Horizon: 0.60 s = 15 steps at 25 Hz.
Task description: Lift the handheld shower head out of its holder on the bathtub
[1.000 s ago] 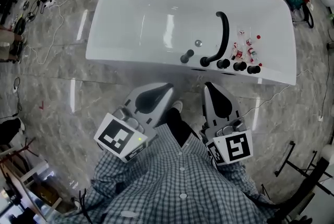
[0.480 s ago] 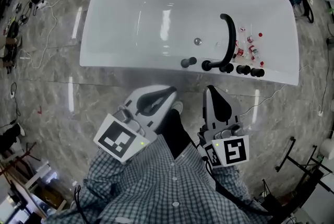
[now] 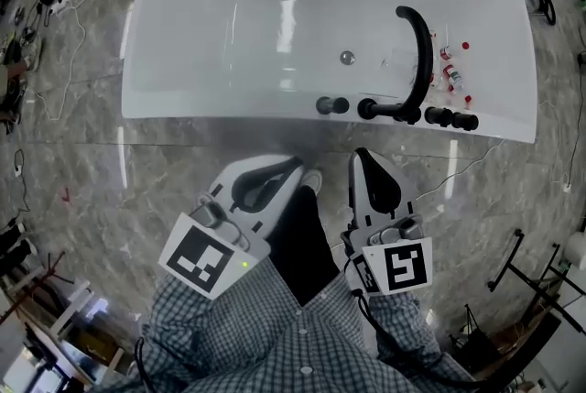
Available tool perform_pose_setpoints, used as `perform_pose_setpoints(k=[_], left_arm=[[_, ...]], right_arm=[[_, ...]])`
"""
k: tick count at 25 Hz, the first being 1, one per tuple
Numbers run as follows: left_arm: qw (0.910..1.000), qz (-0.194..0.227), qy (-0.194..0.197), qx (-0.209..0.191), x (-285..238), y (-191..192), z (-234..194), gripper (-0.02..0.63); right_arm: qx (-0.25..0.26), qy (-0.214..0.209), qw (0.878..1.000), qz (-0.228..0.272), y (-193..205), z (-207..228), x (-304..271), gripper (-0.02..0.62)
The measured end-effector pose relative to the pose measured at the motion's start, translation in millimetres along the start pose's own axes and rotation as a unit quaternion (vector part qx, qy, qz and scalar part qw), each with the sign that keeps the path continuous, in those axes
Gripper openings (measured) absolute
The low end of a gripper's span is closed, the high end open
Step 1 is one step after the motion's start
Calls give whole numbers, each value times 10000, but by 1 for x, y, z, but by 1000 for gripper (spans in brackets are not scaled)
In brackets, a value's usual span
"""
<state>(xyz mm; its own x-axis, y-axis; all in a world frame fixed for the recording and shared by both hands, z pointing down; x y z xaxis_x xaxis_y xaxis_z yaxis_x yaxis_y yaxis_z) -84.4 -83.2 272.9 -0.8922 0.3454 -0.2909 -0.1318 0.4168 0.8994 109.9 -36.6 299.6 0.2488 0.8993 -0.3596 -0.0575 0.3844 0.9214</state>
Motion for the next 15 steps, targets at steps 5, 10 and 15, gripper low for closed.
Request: perform_pose_setpoints(k=[5,10,15], left_arm=[[9999,-94,-50,37,-13,22,-14,9],[10000,9,51,37,-31,41,-20,9],[9999,-24,108,44,-44,58,-28,9]], right_arm=[[90,-7,10000,36,22,9,-17,18],[125,-113,9999,-9,44,16,-26,18],[49,-212,9998,-11,57,19,-36,18]])
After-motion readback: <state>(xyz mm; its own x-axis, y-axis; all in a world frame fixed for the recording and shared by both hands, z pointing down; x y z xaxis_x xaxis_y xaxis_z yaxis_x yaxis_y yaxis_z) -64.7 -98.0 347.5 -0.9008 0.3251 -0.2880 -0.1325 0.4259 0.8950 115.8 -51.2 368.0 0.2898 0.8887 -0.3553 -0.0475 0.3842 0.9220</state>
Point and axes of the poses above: the fingertips, and each gripper's own axes: x backward along the fingers, z to its right, y out of its underside, the point moved 10 cm from there along x, backward along the fingers, and after that the axes turned 5 degrees about y, right-handed, at the moved point
